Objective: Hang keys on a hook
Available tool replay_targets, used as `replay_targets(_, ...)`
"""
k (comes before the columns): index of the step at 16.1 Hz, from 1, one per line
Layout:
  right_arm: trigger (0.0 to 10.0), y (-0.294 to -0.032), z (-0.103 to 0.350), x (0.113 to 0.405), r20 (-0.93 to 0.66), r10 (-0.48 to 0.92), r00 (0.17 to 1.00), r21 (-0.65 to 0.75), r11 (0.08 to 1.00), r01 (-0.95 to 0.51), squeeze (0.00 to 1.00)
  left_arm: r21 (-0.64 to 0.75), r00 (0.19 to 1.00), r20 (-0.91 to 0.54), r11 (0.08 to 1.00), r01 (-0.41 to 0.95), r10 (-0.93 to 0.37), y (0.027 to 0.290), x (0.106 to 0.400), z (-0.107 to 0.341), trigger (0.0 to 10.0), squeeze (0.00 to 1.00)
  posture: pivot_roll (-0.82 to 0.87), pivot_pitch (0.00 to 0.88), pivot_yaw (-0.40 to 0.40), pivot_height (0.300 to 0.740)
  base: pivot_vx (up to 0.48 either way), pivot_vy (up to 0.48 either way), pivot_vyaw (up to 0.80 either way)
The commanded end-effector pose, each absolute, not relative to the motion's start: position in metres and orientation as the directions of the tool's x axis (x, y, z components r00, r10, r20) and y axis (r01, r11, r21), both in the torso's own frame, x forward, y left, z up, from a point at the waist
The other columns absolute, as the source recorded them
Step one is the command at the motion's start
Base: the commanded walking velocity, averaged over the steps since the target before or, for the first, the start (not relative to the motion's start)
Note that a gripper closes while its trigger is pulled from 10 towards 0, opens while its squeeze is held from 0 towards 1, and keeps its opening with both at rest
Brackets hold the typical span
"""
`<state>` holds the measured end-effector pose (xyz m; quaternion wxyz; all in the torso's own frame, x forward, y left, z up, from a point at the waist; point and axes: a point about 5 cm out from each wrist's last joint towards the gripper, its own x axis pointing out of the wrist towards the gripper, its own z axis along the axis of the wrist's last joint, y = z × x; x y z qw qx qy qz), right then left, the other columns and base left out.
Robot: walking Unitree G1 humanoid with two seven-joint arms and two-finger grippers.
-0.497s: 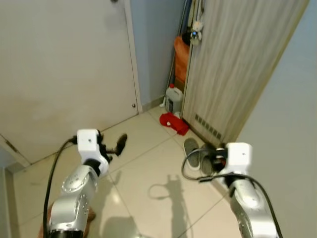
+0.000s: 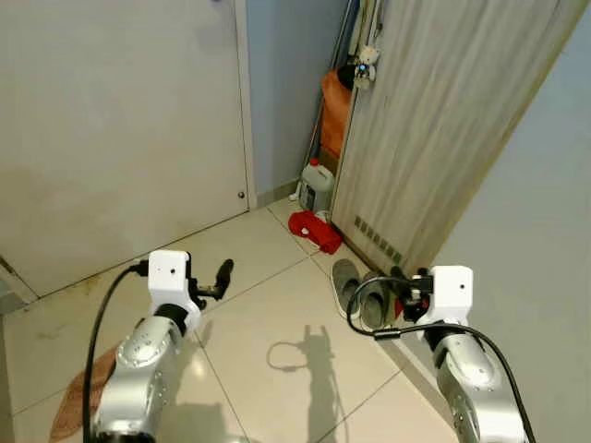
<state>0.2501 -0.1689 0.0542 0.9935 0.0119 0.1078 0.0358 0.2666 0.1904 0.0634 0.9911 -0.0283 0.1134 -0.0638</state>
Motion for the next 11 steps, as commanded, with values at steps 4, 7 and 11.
replay_targets(4, 10.0, -0.167, 0.051, 0.253, -0.202, 0.07, 0.977, 0.033, 0.997, -0.065, 0.0, -0.083, 0.963, -0.186, 0.98, 0.184, -0.196, 0.187, 0.275, 0.062, 10.0, 0.0, 0.01, 0.0, 0.006, 0.74, 0.0, -0.326, -0.69)
replay_targets(7, 10.0, -0.17, 0.047, 0.252, -0.21, 0.057, 0.976, 0.028, 0.998, -0.052, 0.0, -0.1, 0.959, -0.188, 0.976, 0.196, -0.212, 0.185, 0.276, 0.057, 10.0, 0.0, 0.0, 0.0, 0.006, 0.74, 0.0, -0.237, -0.71)
replay_targets(11, 10.0, -0.179, 0.053, 0.253, -0.154, 0.002, 0.988, 0.014, 1.0, 0.0, 0.0, -0.127, 0.946, -0.166, 0.958, 0.258, -0.277, 0.175, 0.277, 0.058, 10.0, 0.0, -0.01, 0.0, 0.005, 0.74, -0.149, 0.189, -0.71)
